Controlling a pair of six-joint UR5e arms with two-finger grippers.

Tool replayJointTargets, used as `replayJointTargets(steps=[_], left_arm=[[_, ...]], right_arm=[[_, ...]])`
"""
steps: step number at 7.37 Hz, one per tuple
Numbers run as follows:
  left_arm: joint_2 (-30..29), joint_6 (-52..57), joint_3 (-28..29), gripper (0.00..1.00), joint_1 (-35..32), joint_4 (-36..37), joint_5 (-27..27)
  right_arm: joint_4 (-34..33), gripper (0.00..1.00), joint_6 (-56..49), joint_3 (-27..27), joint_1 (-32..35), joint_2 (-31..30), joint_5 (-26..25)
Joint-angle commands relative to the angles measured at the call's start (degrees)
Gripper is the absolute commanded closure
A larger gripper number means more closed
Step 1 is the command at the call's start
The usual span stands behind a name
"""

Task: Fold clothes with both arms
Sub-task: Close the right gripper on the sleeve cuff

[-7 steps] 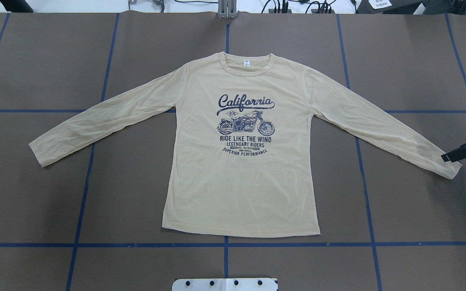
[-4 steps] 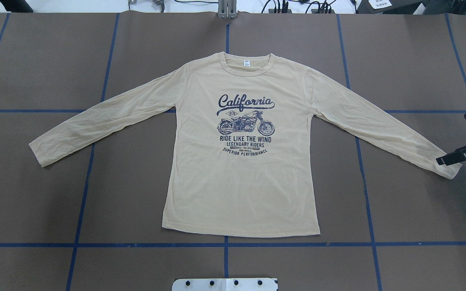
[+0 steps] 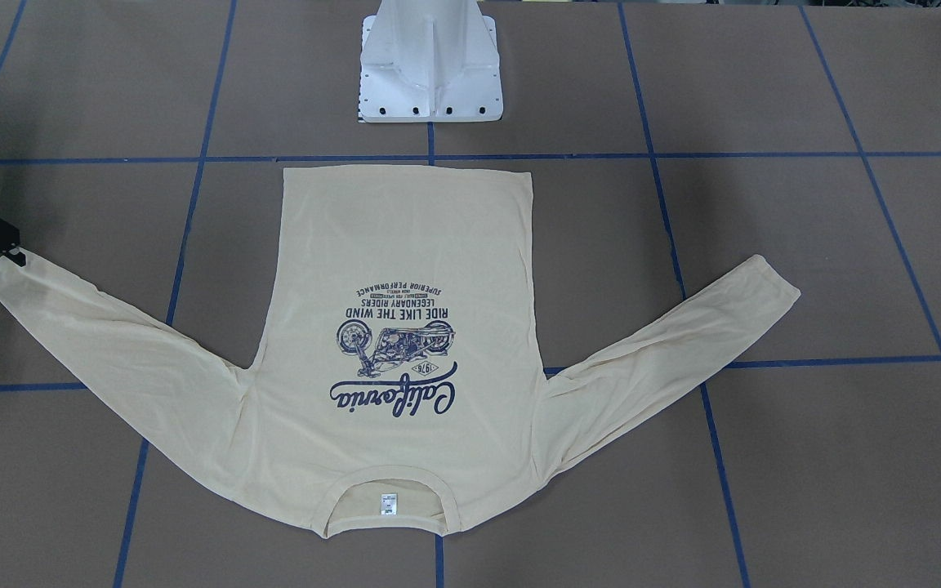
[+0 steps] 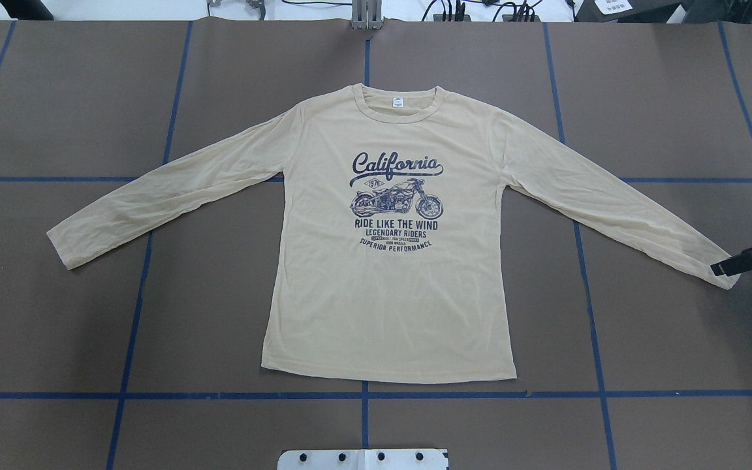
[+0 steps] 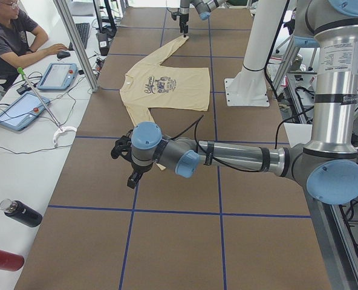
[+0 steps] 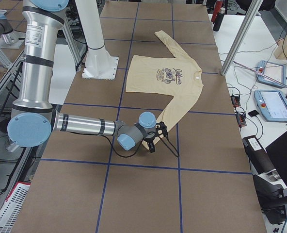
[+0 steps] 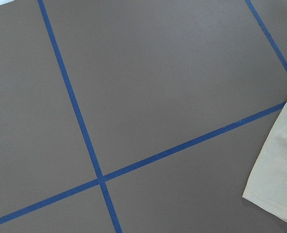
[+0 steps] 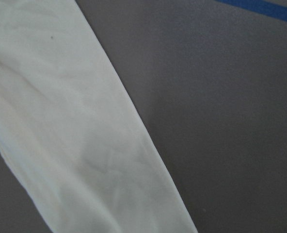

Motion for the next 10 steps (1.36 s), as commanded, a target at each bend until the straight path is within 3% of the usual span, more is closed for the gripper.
replayJointTargets(steps=[1,7,8,10], left_arm=[[0.0,-0.01,0.0,0.0,0.0,0.0,-1.79],[0.0,-0.01,0.27,0.0,0.0,0.0,-1.8],[0.0,-0.1,0.18,0.0,0.0,0.09,-1.8],[0.0,-0.01,0.18,0.0,0.0,0.09,-1.89]], right_arm=[[-0.04,0.05,0.01,-0.18,-0.76,-0.53,-0.09],[-0.22,0.14,0.1,-0.27,-1.91,-0.18,-0.27],[-0.22,0.23,0.1,-0.18,-1.91,-0.18,-0.09],[-0.22,0.63,0.02,0.34,-1.82,-0.44,0.0]])
